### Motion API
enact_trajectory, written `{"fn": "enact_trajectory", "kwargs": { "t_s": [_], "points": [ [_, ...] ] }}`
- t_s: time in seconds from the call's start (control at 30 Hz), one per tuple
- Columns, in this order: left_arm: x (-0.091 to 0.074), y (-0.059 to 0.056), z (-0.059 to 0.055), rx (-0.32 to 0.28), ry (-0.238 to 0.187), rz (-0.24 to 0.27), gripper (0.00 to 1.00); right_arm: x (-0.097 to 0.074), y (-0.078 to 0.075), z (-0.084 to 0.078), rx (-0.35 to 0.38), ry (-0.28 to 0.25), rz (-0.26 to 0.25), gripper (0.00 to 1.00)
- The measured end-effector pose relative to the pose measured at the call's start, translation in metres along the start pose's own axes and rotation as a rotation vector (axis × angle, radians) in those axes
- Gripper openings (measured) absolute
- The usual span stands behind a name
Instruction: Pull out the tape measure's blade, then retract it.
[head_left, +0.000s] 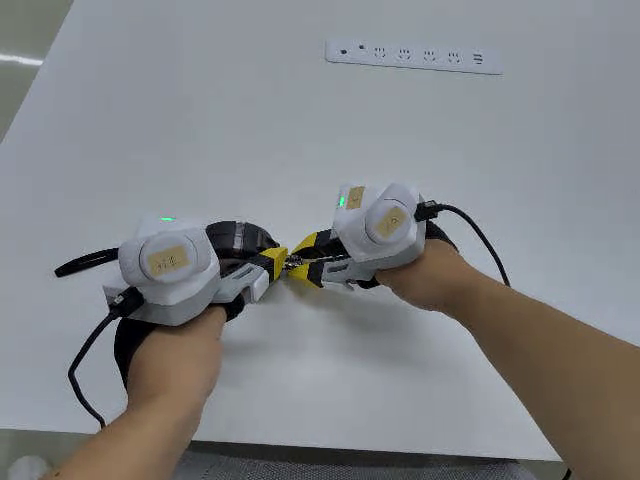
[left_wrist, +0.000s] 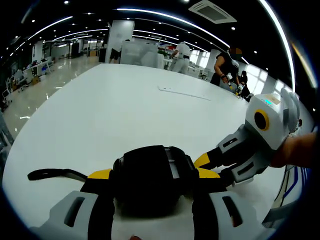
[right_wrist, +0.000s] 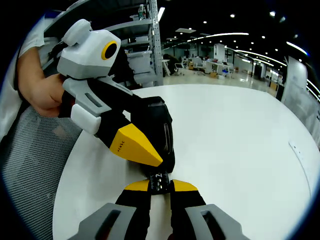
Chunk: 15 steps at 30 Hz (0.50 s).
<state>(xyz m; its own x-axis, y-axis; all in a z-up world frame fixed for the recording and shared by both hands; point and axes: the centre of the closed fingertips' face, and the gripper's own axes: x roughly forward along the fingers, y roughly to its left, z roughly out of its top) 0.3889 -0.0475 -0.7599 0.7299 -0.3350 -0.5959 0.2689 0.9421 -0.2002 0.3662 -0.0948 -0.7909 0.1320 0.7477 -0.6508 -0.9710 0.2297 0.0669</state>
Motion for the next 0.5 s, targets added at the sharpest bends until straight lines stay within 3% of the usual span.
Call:
{"fn": "enact_trajectory", "kwargs": {
  "t_s": [0.5],
  "points": [
    [0.0022, 0.0018, 0.0000, 0.000, -0.002, 0.003, 0.59, 0.0033, 0.0006, 0.0020, -0.010, -0.002, 0.000, 0.13]
  ]
}}
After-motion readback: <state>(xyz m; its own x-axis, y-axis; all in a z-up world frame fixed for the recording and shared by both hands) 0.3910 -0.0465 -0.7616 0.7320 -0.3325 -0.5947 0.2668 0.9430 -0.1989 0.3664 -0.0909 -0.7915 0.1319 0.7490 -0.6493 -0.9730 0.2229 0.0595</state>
